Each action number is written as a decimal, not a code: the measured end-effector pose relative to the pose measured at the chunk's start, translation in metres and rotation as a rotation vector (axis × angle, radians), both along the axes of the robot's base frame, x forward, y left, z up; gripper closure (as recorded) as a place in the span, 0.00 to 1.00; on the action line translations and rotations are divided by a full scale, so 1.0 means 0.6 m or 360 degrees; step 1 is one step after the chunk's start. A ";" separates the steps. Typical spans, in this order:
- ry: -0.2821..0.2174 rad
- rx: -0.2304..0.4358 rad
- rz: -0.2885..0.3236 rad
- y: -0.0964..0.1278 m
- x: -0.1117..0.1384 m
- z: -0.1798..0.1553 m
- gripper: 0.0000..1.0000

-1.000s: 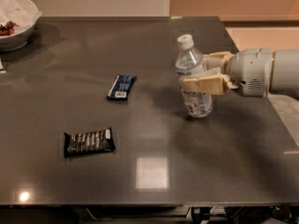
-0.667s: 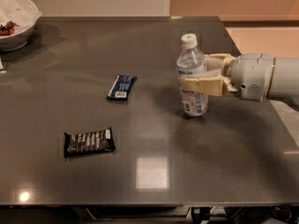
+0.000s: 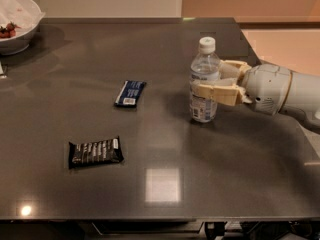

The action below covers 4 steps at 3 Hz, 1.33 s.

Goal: Place blue plastic bottle upright

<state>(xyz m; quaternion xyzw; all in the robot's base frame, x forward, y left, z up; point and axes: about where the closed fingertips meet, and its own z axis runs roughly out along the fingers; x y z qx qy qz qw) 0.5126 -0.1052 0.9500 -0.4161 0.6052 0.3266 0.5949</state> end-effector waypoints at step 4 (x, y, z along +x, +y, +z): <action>0.0065 0.0157 -0.0024 -0.006 0.018 -0.025 0.60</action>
Offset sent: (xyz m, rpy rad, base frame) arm 0.0088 -0.0109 -0.0148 0.1115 0.0104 -0.0167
